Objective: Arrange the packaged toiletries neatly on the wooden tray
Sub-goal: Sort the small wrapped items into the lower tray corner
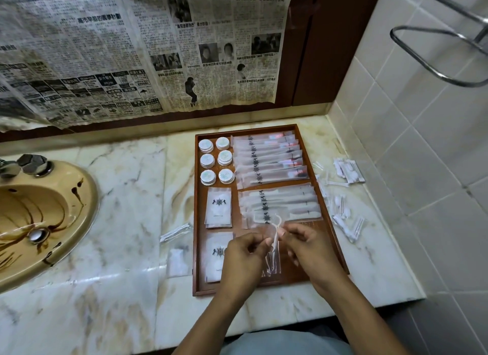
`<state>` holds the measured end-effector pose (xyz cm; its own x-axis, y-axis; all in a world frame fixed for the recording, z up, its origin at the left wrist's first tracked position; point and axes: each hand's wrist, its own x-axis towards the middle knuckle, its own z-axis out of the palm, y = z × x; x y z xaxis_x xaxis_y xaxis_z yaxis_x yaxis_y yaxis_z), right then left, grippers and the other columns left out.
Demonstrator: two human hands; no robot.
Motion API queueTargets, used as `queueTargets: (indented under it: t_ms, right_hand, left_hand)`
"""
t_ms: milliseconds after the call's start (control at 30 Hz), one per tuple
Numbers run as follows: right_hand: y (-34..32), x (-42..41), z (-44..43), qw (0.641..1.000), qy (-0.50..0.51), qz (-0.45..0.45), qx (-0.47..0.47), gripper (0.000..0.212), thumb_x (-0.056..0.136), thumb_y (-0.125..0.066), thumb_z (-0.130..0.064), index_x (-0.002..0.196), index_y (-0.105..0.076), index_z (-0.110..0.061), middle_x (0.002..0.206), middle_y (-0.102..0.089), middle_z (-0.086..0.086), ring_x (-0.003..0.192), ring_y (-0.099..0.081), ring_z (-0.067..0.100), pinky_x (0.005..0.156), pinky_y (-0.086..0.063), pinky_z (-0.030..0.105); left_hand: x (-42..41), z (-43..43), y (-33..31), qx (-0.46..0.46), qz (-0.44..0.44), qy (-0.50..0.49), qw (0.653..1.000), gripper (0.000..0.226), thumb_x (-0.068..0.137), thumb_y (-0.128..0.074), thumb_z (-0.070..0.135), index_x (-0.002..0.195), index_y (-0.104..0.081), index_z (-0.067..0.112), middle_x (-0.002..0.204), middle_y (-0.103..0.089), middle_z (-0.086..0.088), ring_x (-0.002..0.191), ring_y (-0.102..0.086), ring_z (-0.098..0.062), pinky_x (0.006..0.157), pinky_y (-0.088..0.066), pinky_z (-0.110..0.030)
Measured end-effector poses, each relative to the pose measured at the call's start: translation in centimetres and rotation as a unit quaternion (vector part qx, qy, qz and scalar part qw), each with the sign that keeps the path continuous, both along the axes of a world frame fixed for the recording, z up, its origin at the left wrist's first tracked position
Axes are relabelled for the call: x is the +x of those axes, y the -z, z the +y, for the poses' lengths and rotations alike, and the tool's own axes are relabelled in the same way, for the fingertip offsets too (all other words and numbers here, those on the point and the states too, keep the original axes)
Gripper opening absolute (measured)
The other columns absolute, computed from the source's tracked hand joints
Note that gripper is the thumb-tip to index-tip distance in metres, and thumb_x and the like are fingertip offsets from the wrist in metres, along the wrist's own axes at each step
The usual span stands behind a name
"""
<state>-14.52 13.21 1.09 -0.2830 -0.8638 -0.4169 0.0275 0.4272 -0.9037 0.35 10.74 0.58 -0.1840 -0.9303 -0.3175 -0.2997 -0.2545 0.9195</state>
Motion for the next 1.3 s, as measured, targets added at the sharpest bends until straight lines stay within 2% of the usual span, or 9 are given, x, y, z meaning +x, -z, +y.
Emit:
queueTargets:
  t_ms: [133, 300, 467, 600, 700, 800, 1000, 1133, 1300]
  right_hand:
    - [0.5, 0.1, 0.0, 0.999, 0.019, 0.033, -0.011, 0.007, 0.091, -0.073, -0.019, 0.085, -0.076, -0.017, 0.058, -0.065, -0.013, 0.05, -0.053, -0.004, 0.057, -0.04, 0.018]
    - [1.3, 0.0, -0.1, 0.994, 0.035, 0.102, -0.016, 0.009, 0.087, -0.077, -0.024, 0.078, -0.076, -0.024, 0.072, -0.074, -0.007, 0.057, -0.057, -0.002, 0.063, -0.044, 0.026]
    - [1.0, -1.0, 0.0, 0.993, -0.056, 0.102, 0.023, 0.005, 0.086, -0.079, -0.025, 0.081, -0.078, -0.024, 0.079, -0.076, -0.01, 0.068, -0.065, -0.001, 0.069, -0.049, 0.022]
    - [1.0, -0.4, 0.8, 0.991, -0.092, 0.086, 0.039, 0.001, 0.085, -0.08, -0.022, 0.085, -0.079, -0.021, 0.073, -0.074, -0.015, 0.062, -0.063, -0.007, 0.06, -0.044, 0.009]
    - [1.8, -0.4, 1.2, 0.993, -0.077, 0.061, 0.07, 0.004, 0.085, -0.08, -0.021, 0.086, -0.078, -0.018, 0.06, -0.068, -0.015, 0.048, -0.053, -0.007, 0.053, -0.04, 0.01]
    - [2.2, -0.3, 1.6, 0.992, -0.062, 0.062, 0.096, 0.004, 0.085, -0.079, -0.017, 0.081, -0.078, -0.017, 0.062, -0.069, -0.014, 0.049, -0.055, -0.007, 0.051, -0.039, 0.009]
    - [3.6, -0.1, 1.4, 0.981, -0.035, 0.14, 0.129, 0.014, 0.083, -0.08, -0.017, 0.07, -0.077, -0.023, 0.07, -0.074, -0.012, 0.068, -0.067, 0.0, 0.06, -0.044, 0.012]
    - [4.0, 0.0, 1.1, 0.972, -0.05, 0.177, 0.144, 0.022, 0.088, -0.076, -0.017, 0.069, -0.071, -0.027, 0.073, -0.071, -0.015, 0.071, -0.065, -0.001, 0.055, -0.041, 0.008]
    - [4.2, 0.0, 0.8, 0.965, -0.06, 0.203, 0.154, 0.019, 0.089, -0.074, -0.016, 0.072, -0.075, -0.024, 0.075, -0.072, -0.014, 0.069, -0.065, -0.003, 0.05, -0.038, 0.005]
  left_hand:
    - [-0.1, 0.4, -0.2, 0.012, -0.006, 0.0, 1.0, 0.016, 0.095, -0.072, 0.023, 0.08, -0.077, 0.02, 0.075, -0.072, -0.003, 0.06, -0.06, -0.003, 0.055, -0.045, -0.013]
    - [0.5, -1.0, 0.1, -0.036, -0.066, 0.03, 0.997, 0.012, 0.088, -0.078, 0.025, 0.076, -0.078, 0.027, 0.082, -0.071, 0.014, 0.074, -0.064, -0.001, 0.067, -0.045, -0.014]
    - [1.5, -3.3, 0.1, 0.01, 0.021, 0.023, 0.999, 0.011, 0.092, -0.075, 0.024, 0.102, -0.078, 0.022, 0.092, -0.078, 0.008, 0.087, -0.071, -0.013, 0.077, -0.055, -0.018]
    - [1.1, -4.5, 0.6, 0.039, 0.008, 0.089, 0.995, 0.008, 0.088, -0.079, 0.018, 0.096, -0.08, 0.016, 0.086, -0.078, -0.003, 0.075, -0.069, -0.009, 0.071, -0.055, -0.022]
    - [0.7, -4.9, 1.3, 0.047, -0.003, 0.065, 0.997, 0.003, 0.087, -0.08, 0.013, 0.089, -0.08, 0.01, 0.071, -0.074, 0.001, 0.062, -0.064, -0.002, 0.06, -0.048, -0.016]
    - [0.6, -5.0, 2.1, 0.049, -0.018, 0.053, 0.997, 0.006, 0.085, -0.082, 0.013, 0.087, -0.08, 0.008, 0.072, -0.076, -0.001, 0.06, -0.066, -0.002, 0.06, -0.05, -0.016]
    - [0.3, -5.4, 4.1, -0.002, -0.161, 0.121, 0.98, 0.012, 0.081, -0.084, 0.032, 0.086, -0.078, 0.023, 0.077, -0.076, 0.009, 0.071, -0.073, -0.005, 0.079, -0.06, -0.036]
    - [1.2, -5.3, 4.4, -0.143, -0.342, 0.168, 0.914, 0.014, 0.084, -0.077, 0.042, 0.096, -0.077, 0.035, 0.097, -0.069, 0.016, 0.102, -0.061, -0.01, 0.095, -0.044, -0.044]
    - [2.5, -4.3, 4.4, -0.179, -0.428, 0.238, 0.853, 0.038, 0.083, -0.075, 0.048, 0.119, -0.07, 0.036, 0.12, -0.054, 0.007, 0.12, -0.046, -0.019, 0.1, -0.033, -0.041]
